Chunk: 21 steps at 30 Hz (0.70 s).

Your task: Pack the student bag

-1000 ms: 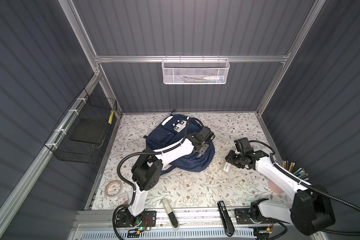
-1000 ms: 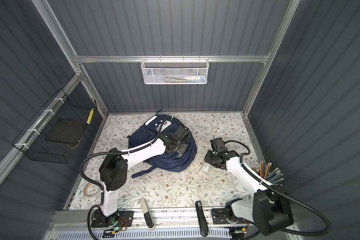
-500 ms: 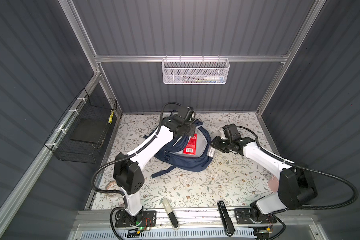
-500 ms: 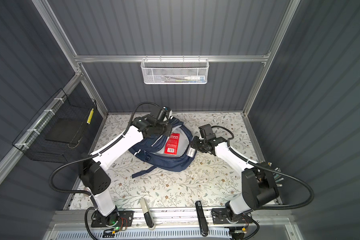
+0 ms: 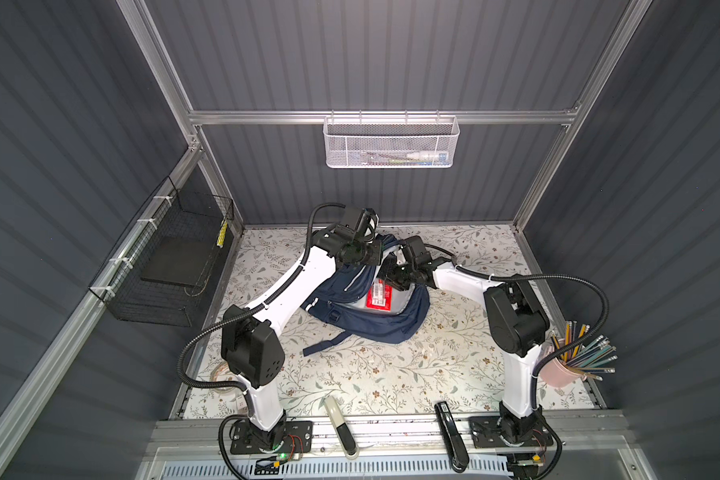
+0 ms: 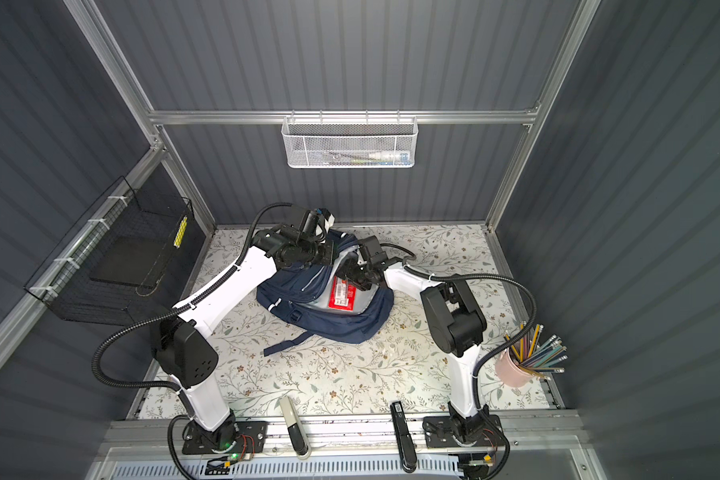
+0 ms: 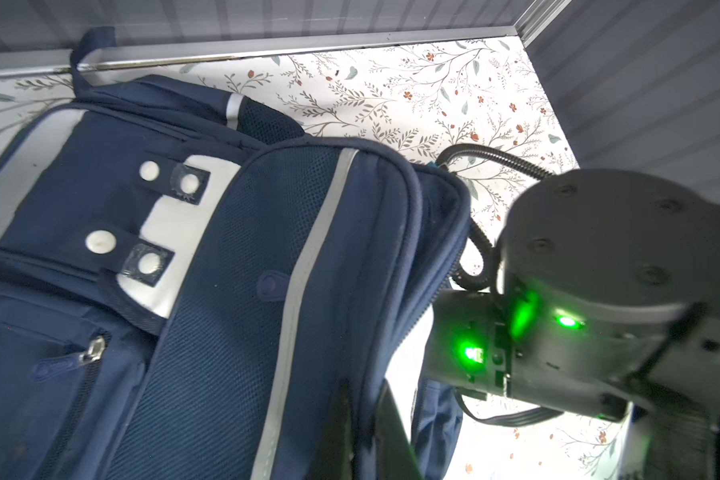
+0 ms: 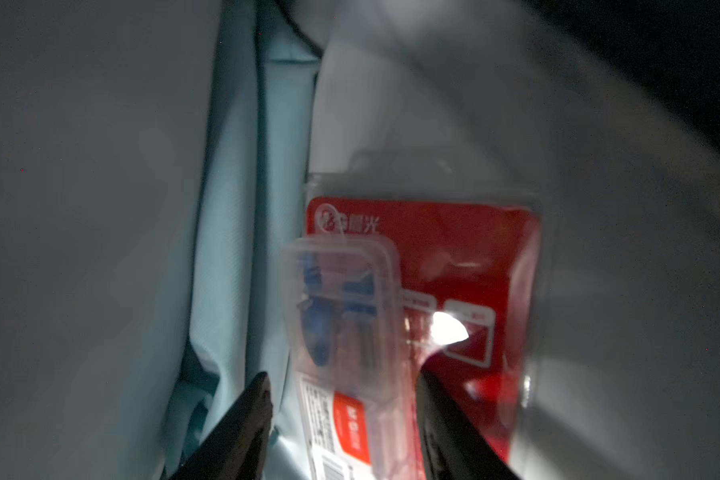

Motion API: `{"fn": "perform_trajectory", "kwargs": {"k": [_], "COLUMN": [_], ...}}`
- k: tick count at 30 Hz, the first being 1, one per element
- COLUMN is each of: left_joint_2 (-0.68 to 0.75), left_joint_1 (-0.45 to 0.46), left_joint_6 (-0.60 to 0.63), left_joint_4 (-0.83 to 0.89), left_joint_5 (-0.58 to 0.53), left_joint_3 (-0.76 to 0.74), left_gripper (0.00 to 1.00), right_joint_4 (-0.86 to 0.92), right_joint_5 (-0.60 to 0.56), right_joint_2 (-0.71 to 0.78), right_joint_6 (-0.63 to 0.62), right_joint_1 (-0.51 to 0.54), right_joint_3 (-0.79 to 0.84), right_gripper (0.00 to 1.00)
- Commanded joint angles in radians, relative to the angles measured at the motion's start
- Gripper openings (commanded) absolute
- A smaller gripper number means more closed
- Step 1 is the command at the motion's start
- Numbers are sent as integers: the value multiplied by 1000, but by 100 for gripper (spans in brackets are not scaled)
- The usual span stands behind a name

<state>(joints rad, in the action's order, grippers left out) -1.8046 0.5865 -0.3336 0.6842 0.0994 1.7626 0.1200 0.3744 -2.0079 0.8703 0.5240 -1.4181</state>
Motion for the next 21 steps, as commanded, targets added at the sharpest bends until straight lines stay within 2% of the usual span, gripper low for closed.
{"fn": "perform_trajectory", "kwargs": {"k": [1,5,7,8,9,10,12,13,14,15,17,19,20,21], "left_joint_2": [-2,-18,-33,-44,-55,-68,-85,-80,-64,-43,13,81,121,160], "left_joint_1": [-14,6,35,49,63,71,76,71,63,59,56,45,29,5], "left_joint_6": [-52,-72,-73,-73,-78,-79,-96,-111,-134,-151,-155,-159,-173,-190], "left_joint_4": [3,-23,-14,-14,-20,-26,-54,-101,-164,-209,-228,-232,-252,-270], "left_joint_5": [37,27,-13,-23,-22,-12,30,85,138,163,150,113,118,130], "left_joint_3": [-66,-134,-146,-153,-160,-165,-182,-210,-242,-265,-277,-296,-323,-368], "left_gripper": [0,0,1,4,13,15,28,40,56,66,86,100,100,100], "right_joint_4": [19,-8,0,17,36,51,68,72,111,156,228,224,200,160], "right_joint_5": [9,65,43,16,-10,-27,-88,-109,-188,-262,-422,-447,-473,-503], "right_joint_2": [94,221,300,343,387,423,500,545,589,624,691,731,748,761], "right_joint_6": [-25,-35,-48,-56,-64,-70,-108,-150,-183,-214,-294,-433,-505,-533], "right_joint_1": [-17,-62,-81,-88,-95,-98,-93,-79,-56,-32,42,113,153,179], "right_joint_3": [76,231,320,364,407,438,496,520,525,523,508,501,509,526], "right_gripper": [64,69,69,69,69,68,70,72,73,74,77,78,79,85]}}
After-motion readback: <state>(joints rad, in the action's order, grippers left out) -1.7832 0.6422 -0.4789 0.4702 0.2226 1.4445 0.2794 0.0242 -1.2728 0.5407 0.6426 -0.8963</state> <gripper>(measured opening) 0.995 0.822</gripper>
